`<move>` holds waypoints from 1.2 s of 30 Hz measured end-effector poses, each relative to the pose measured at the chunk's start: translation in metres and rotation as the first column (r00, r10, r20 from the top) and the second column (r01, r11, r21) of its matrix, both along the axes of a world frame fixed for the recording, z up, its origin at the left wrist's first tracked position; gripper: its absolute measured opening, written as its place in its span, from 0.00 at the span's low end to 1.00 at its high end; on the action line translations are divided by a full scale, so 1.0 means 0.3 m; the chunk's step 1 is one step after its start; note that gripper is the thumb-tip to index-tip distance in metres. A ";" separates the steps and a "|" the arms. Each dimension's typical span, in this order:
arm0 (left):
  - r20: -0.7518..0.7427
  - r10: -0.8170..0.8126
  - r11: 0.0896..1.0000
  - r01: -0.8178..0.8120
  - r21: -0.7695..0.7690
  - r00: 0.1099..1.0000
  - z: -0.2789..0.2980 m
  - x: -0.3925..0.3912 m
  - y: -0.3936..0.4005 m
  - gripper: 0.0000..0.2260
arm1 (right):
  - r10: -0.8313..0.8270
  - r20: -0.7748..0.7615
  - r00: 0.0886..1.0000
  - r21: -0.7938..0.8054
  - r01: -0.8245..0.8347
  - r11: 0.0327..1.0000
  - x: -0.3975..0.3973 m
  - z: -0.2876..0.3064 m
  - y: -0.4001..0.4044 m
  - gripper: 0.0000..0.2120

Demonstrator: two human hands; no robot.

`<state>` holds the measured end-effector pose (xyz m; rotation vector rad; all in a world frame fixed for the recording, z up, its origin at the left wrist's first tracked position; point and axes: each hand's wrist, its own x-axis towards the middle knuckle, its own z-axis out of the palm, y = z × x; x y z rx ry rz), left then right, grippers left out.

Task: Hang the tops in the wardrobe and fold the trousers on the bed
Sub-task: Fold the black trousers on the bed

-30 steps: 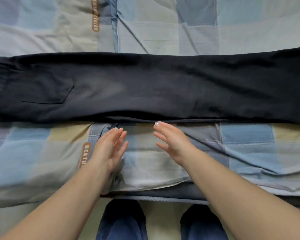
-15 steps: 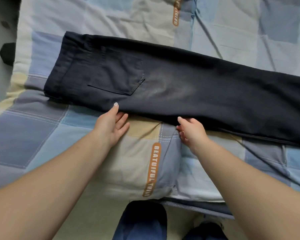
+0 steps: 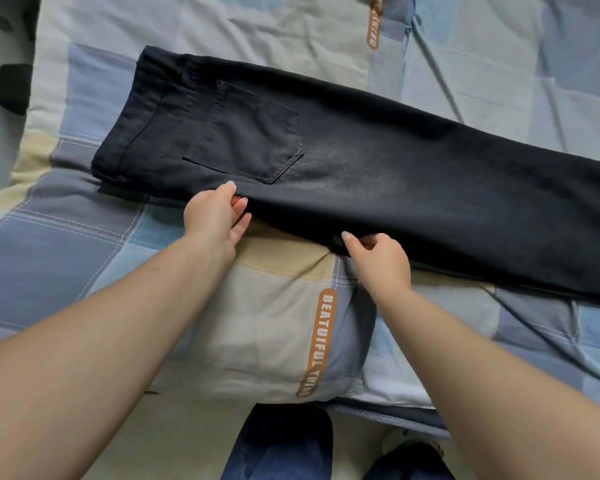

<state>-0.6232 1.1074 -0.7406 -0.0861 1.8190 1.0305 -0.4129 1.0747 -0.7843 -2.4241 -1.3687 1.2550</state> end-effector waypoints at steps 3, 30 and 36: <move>-0.014 -0.031 0.999 0.031 -0.011 0.999 -0.004 -0.004 -0.002 0.03 | -0.684 -0.353 0.639 -0.190 0.667 0.721 -0.037 0.015 0.018 0.35; -0.044 -0.067 0.983 0.058 -0.171 0.997 -0.073 -0.079 -0.067 0.14 | -0.666 -0.559 0.493 -0.353 0.586 0.730 -0.011 0.046 -0.269 0.09; 0.036 0.041 0.999 -0.040 -0.034 0.998 -0.054 -0.144 -0.020 0.17 | -0.666 -0.611 0.428 -0.358 0.601 0.715 -0.027 0.071 -0.211 0.14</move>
